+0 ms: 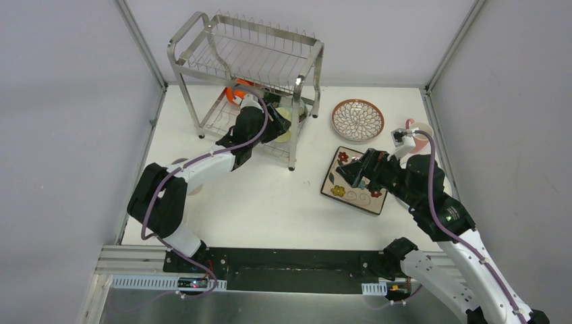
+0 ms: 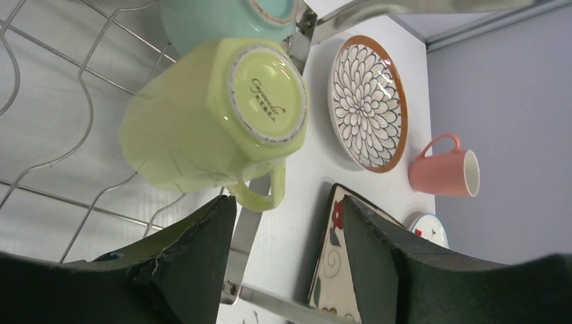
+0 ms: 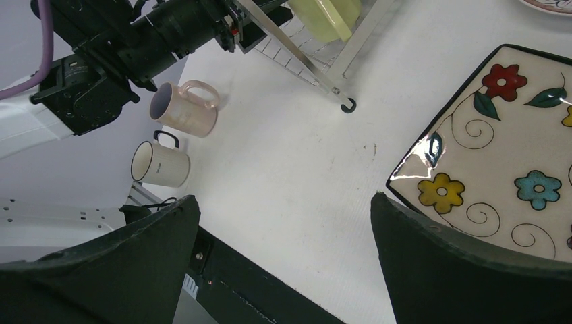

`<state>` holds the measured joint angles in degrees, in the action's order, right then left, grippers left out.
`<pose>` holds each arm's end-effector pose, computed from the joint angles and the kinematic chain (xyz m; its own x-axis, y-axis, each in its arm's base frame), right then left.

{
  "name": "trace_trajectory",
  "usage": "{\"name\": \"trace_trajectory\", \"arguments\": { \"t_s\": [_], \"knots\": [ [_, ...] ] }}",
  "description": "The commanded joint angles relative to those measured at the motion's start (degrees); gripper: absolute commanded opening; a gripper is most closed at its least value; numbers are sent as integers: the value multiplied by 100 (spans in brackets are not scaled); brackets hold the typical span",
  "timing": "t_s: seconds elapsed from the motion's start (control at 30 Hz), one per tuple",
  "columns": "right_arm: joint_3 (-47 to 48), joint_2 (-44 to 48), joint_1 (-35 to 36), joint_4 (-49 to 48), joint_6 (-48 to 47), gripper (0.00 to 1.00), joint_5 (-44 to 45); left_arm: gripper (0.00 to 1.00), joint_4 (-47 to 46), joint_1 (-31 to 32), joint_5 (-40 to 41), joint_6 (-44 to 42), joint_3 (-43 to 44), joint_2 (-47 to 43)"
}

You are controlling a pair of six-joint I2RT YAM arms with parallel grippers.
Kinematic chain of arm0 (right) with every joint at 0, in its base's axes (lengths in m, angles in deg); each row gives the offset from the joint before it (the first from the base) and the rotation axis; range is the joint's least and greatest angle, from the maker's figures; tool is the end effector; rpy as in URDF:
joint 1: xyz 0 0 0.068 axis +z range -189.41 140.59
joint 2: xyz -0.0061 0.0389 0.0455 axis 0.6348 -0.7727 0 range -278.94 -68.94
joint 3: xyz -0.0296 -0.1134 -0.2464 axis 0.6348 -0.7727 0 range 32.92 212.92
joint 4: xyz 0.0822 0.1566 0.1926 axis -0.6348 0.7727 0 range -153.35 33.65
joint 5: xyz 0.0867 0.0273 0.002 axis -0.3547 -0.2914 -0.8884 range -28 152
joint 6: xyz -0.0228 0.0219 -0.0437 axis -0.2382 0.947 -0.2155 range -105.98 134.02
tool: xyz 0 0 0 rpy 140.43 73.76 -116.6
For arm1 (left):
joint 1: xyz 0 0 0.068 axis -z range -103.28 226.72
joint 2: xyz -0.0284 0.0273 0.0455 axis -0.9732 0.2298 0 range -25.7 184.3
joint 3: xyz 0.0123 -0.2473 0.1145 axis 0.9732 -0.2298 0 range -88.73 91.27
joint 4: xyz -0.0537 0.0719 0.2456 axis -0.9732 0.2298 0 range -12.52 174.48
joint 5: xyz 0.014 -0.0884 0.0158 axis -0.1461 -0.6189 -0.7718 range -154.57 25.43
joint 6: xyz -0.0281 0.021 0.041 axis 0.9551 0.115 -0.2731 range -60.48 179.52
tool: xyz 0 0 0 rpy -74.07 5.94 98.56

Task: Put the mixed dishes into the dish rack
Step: Adjust the cup in the dish rack.

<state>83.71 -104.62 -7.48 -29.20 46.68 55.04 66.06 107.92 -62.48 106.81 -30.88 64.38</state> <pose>0.1079 0.0722 0.3535 -0.5689 0.2768 -0.7744 -0.3743 0.7513 0.5435 0.3104 -0.1865 0.2586 -0.5651 -0.5161 -0.6436 0.1081 0.7271 -0.6780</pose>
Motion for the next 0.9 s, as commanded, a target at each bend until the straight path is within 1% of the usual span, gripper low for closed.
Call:
{"name": "trace_trajectory", "arguments": {
  "t_s": [0.0,0.2,0.53,0.7,0.87],
  "knots": [
    [151,66,11,-171,29,100,-33,60,-590,105,252,181,-1,261],
    [155,129,13,-147,1,100,-25,54,-829,155,184,242,64,613],
    [133,176,9,-129,-32,100,47,53,-778,217,317,283,228,993],
    [113,208,15,-93,-44,100,76,53,-659,270,414,153,449,1221],
    [103,211,10,-43,-60,100,105,52,-1138,272,361,150,380,1358]
  ]
}}
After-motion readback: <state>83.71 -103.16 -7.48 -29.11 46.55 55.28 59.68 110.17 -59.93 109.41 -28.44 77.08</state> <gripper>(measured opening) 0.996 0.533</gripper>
